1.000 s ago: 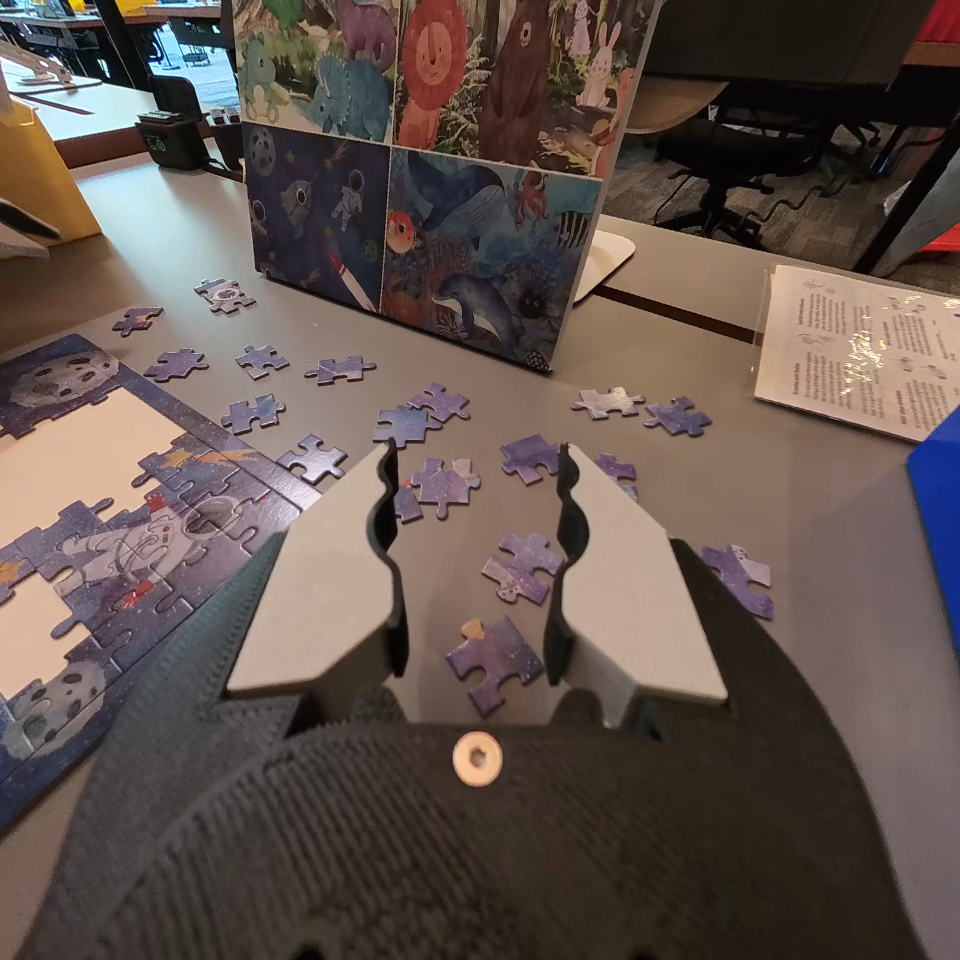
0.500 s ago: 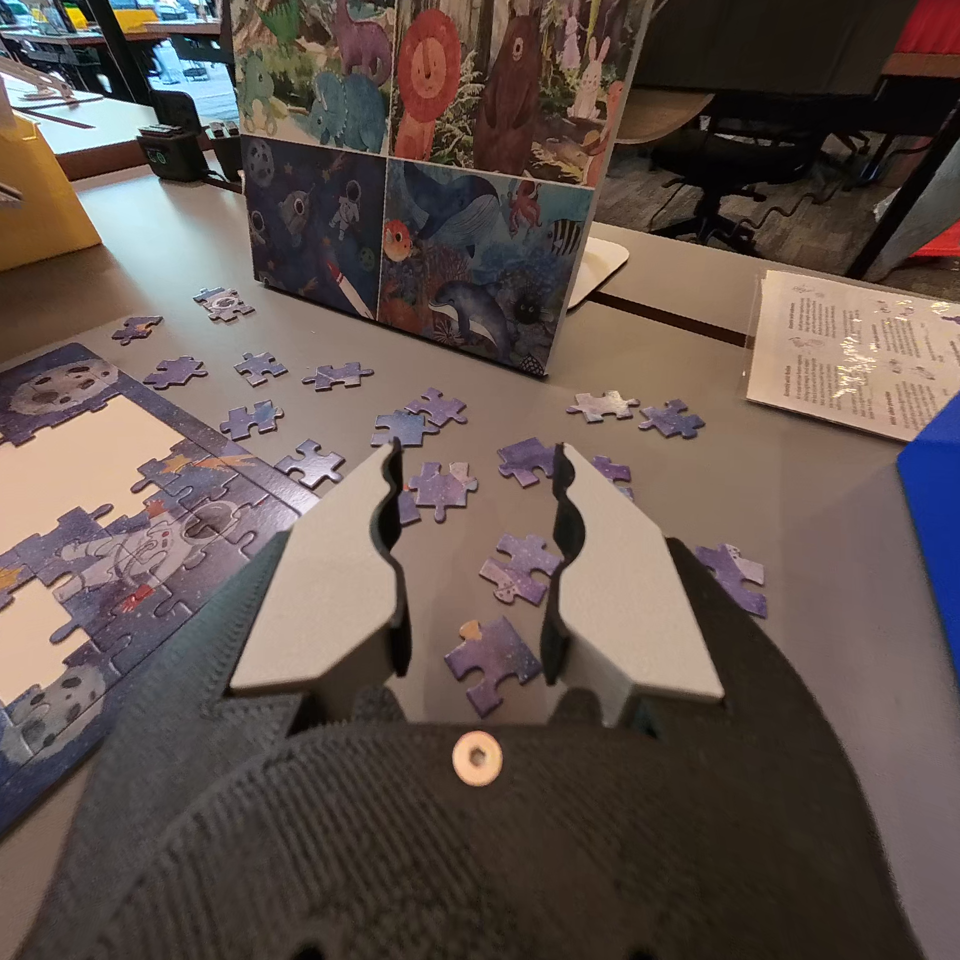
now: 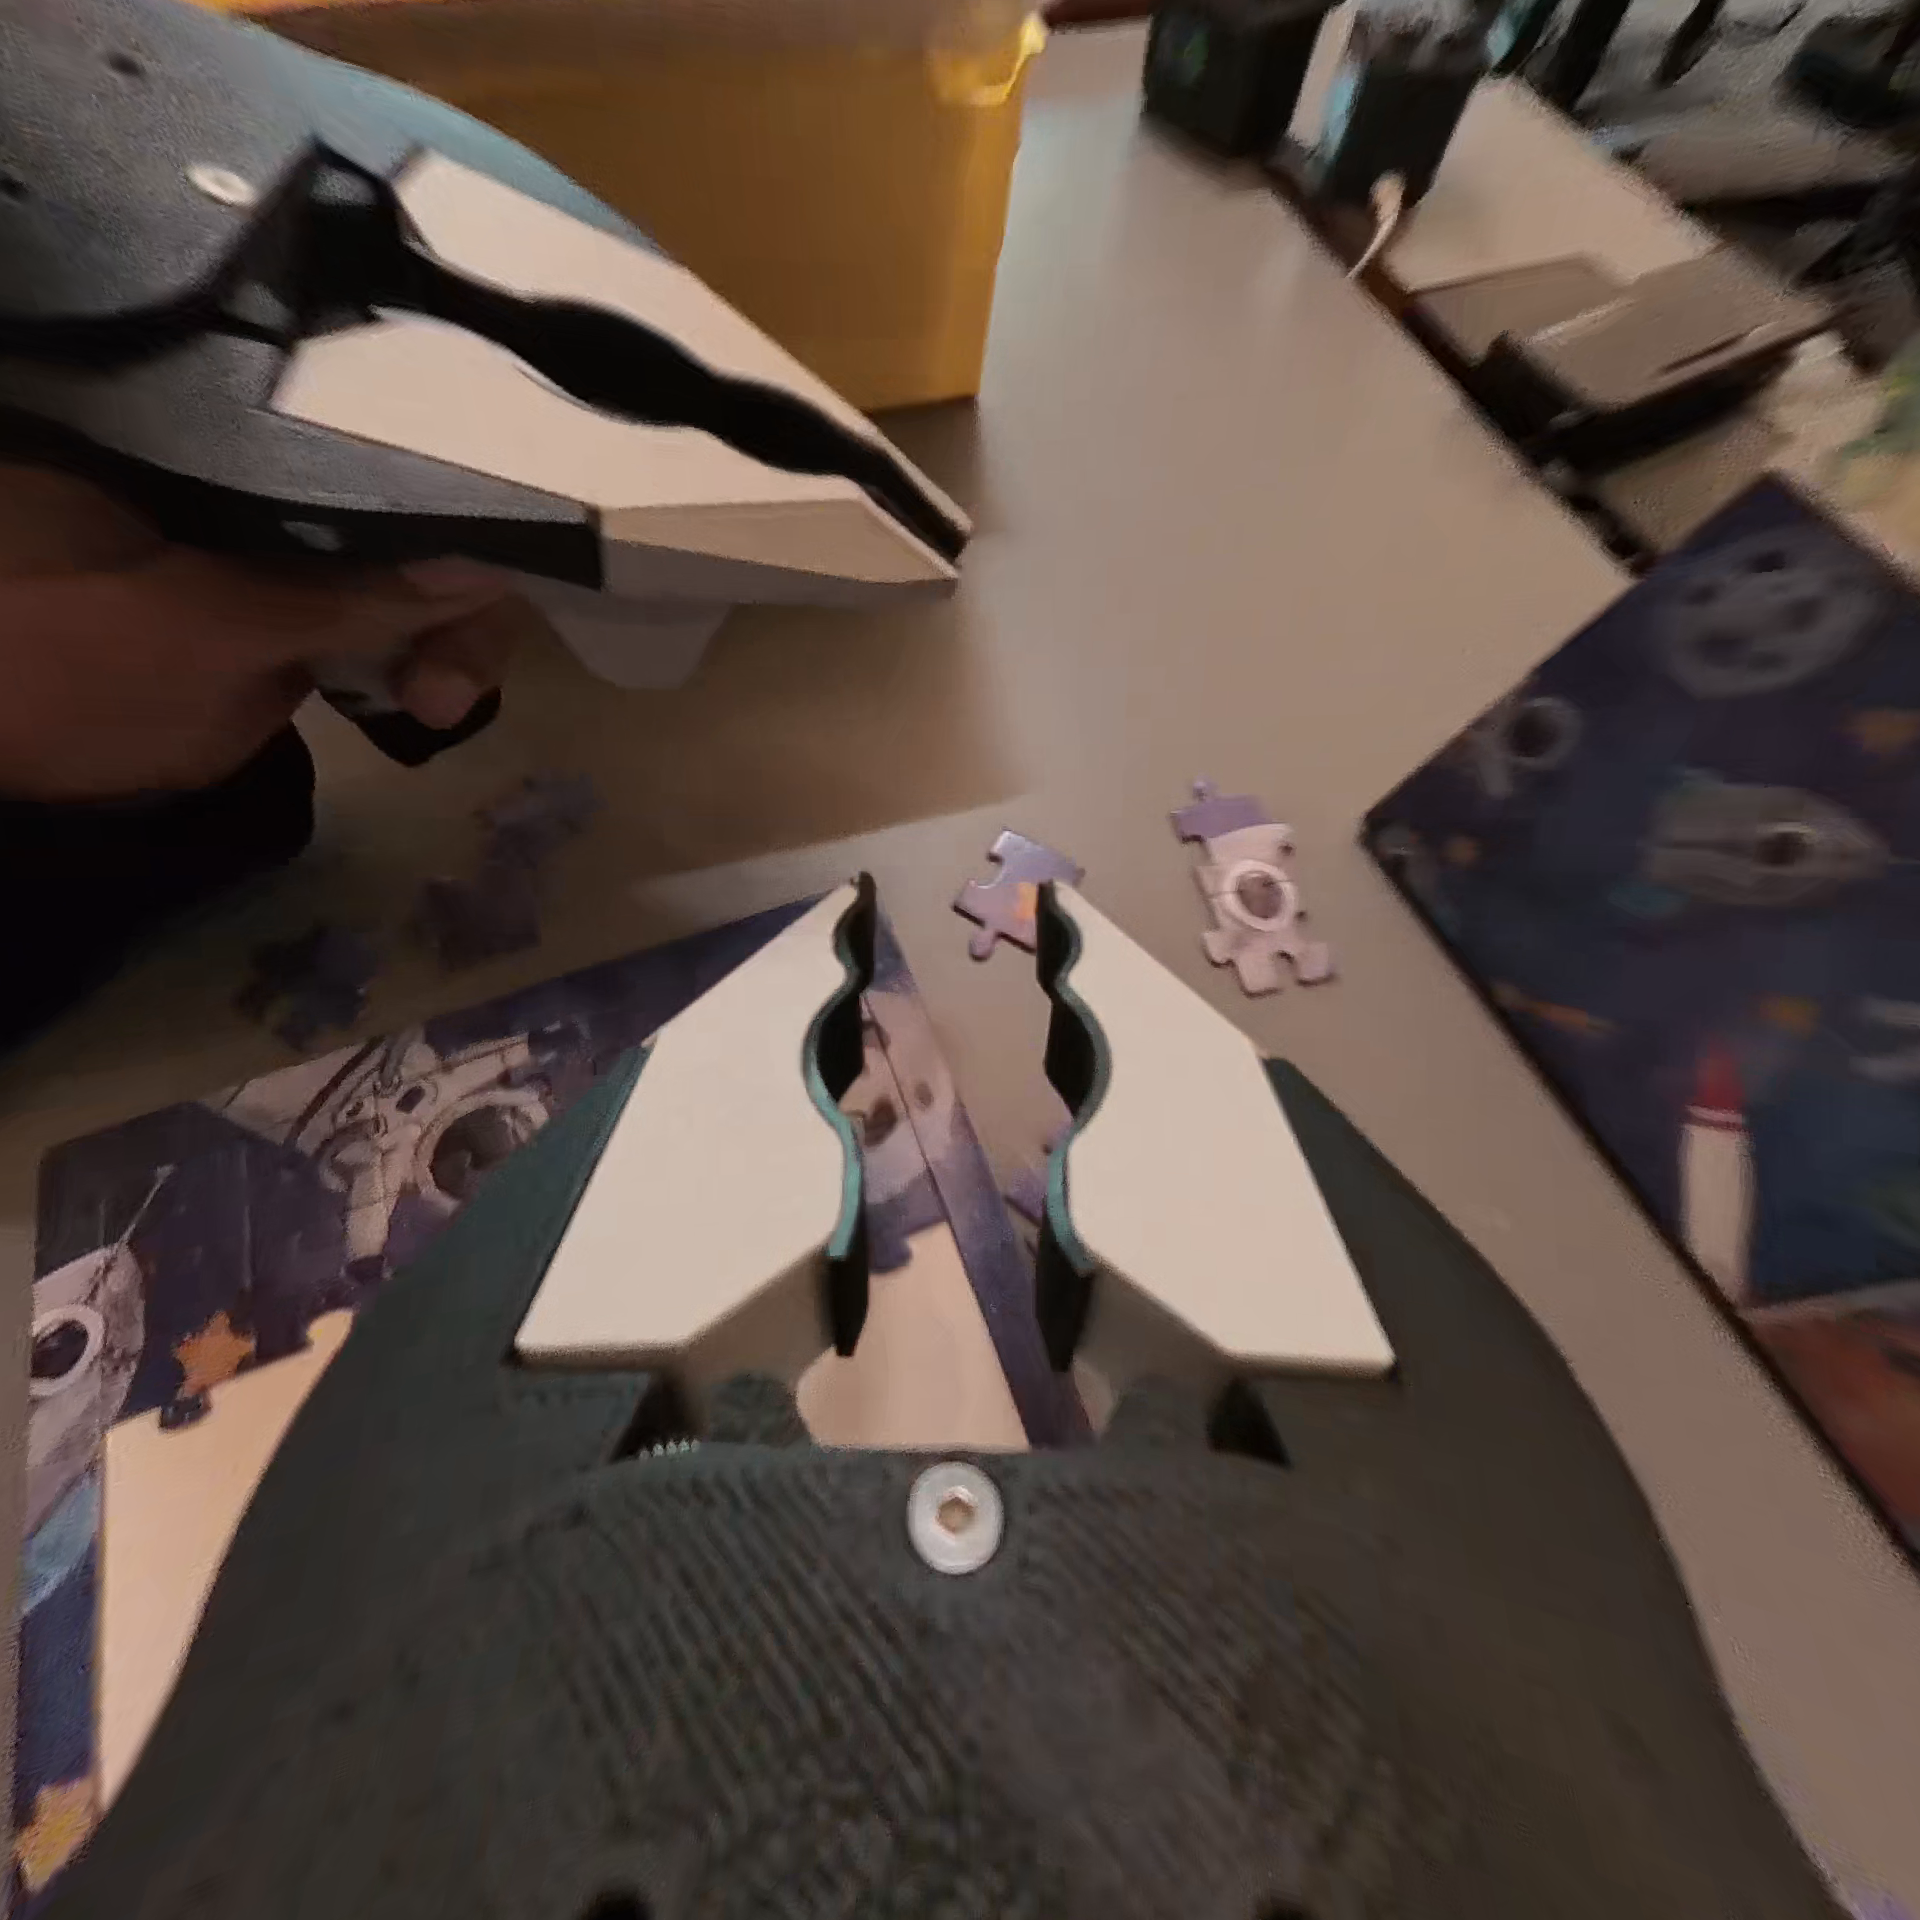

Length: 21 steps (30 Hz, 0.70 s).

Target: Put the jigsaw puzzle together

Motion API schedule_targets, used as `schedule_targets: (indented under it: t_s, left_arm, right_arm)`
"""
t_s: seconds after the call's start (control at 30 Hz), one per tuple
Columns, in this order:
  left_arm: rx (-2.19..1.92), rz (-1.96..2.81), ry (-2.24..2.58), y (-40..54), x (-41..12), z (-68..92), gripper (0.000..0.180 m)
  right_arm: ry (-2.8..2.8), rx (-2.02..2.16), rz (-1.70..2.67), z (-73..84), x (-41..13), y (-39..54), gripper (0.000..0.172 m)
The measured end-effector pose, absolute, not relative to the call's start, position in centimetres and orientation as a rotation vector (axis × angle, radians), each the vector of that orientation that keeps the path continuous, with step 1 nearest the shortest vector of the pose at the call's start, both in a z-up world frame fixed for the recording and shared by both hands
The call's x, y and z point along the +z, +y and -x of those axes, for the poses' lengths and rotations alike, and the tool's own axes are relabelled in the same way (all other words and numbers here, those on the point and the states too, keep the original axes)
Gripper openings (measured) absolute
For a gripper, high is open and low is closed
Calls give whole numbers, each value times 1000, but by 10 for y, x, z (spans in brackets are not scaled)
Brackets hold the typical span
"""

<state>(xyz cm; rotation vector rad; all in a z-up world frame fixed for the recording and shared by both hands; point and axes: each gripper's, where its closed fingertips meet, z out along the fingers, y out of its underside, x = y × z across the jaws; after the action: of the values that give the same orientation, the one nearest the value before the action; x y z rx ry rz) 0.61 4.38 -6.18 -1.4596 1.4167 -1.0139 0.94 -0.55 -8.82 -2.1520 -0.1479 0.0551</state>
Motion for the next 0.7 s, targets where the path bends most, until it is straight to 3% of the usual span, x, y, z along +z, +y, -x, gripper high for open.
schedule_targets:
  t_s: [0.37, 0.7]
  left_arm:
    - [-1104, 1459, 1387, 42, -51, -3, 3]
    - [-1099, 1492, 1361, 54, -54, -1, 4]
  right_arm:
    - [-49, 35, 2297, -20, -143, 13, 30]
    - [-22, -111, 2347, -49, -148, 4, 34]
